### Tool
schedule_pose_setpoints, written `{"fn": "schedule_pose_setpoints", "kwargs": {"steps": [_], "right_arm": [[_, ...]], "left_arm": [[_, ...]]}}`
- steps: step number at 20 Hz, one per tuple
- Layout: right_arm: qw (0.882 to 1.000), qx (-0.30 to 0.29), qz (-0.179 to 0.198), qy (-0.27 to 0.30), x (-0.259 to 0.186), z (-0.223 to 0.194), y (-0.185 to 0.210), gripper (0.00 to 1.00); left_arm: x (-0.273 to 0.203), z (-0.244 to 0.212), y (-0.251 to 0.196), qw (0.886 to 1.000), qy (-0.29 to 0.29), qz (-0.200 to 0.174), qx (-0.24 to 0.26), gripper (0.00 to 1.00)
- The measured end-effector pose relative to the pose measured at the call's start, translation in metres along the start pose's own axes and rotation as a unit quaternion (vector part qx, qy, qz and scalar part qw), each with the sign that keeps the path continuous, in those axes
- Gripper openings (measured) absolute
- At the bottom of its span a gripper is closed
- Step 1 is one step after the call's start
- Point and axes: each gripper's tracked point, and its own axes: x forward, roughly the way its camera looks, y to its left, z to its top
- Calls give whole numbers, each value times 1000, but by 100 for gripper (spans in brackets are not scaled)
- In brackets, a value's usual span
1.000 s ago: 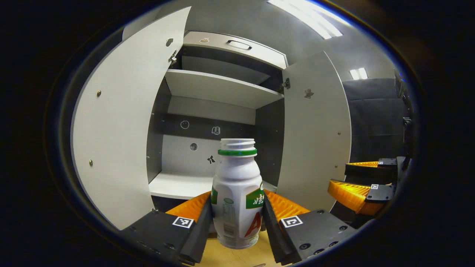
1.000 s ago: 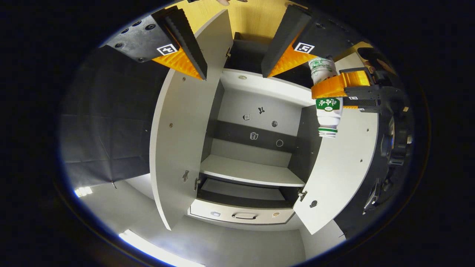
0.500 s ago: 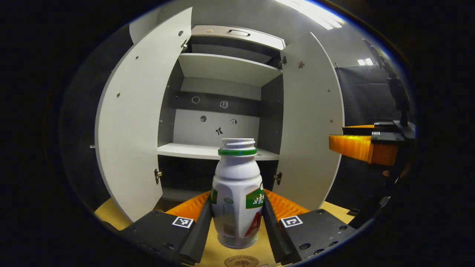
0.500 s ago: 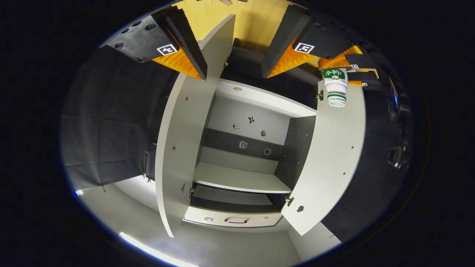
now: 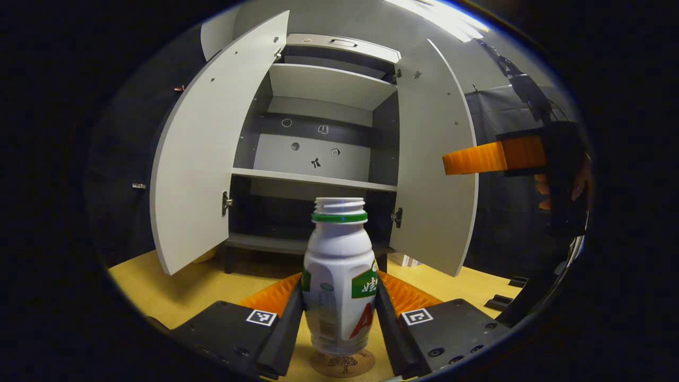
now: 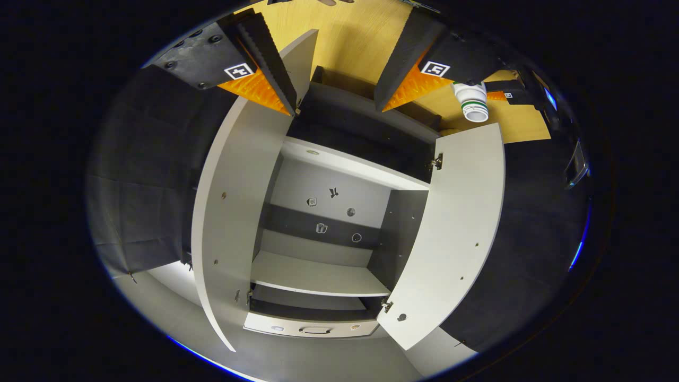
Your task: Grasp the bottle in the cabinet with the left hand and place it on the coaster, then close the right door with the right hand and the left door with the left hand.
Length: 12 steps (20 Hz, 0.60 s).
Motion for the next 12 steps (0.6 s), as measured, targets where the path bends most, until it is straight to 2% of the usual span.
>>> {"fn": "schedule_pose_setpoints", "kwargs": {"steps": [5,12], "right_arm": [[1000,5,22,20,10,-30,7,98],[999,3,31,33,7,-55,4,98]], "left_arm": [[3,-33,-11,1000,9,-13,12,71],[2,-61,-20,999,10,-13,37,72]]}}
